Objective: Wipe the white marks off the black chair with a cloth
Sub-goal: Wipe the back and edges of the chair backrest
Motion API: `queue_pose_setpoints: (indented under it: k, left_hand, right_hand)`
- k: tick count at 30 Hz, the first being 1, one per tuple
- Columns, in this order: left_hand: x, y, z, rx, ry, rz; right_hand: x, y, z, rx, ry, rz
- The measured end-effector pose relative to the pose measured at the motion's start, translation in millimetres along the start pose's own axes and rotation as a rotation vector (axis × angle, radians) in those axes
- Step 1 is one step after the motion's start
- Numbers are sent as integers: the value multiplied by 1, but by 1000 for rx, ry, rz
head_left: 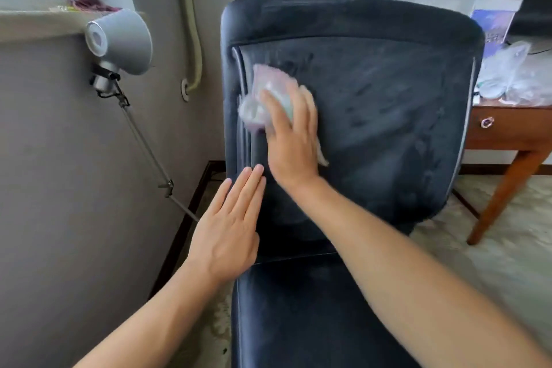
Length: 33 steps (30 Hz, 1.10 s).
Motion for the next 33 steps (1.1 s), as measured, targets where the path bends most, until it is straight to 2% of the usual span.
queue_pose_setpoints:
  k: [3,5,6,7,9,11,15,17,20,22,24,26,29,31,33]
  left_hand:
    - [-7,5,-9,-21,-43,59]
    - [-9,7,-11,-50,-58,45]
    - [-10,8,-13,-72,-61,31]
    - [-10,10,-14,-87,-67,13]
    - [-8,14,-17,-91,-81,-12]
    - [-5,16,-22,-130,-85,-19]
    - [0,26,-26,-193,-96,-13]
    - [-1,30,-25,-178,-119,-31]
    - [-2,33,-28,-148,-128,-49]
    - [1,37,-34,-140,-124,-42]
    - [6,47,-39,-191,-123,32]
    - [11,66,-48,-278,-59,168]
    - [22,97,-55,-287,51,347]
    - [39,114,-51,-248,47,422]
    - [69,120,-46,-158,30,394]
  right_hand:
    - [-136,-14,8,64,-42,-178]
    - [-224,-14,19,-36,118,-489]
    - [-258,-11,31,-80,211,-611]
    - [-275,-4,45,-82,205,-665]
    - [-256,17,63,-58,11,-590]
    - [-196,41,53,-50,-62,-420]
    - [-6,99,1,64,36,83]
    - [73,94,-12,62,67,191]
    - [120,27,-29,40,86,74]
    - [91,-6,-34,-6,83,29]
    - [27,-16,-35,25,70,13]
    - [-48,-12,-30,83,59,-43]
    - [-137,7,-15,31,79,-277]
    - [-145,30,2,-15,112,-388]
    - [-104,63,20,-40,49,-318]
Point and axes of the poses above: each hand's wrist, its own x-axis towards the middle knuckle, its own y-axis out of the back of the hand, z = x × y, the point moved 6 cm from there along x, towards the middle knuckle, and after that the axes turned 1 degree about -y, right-handed, at the moved point
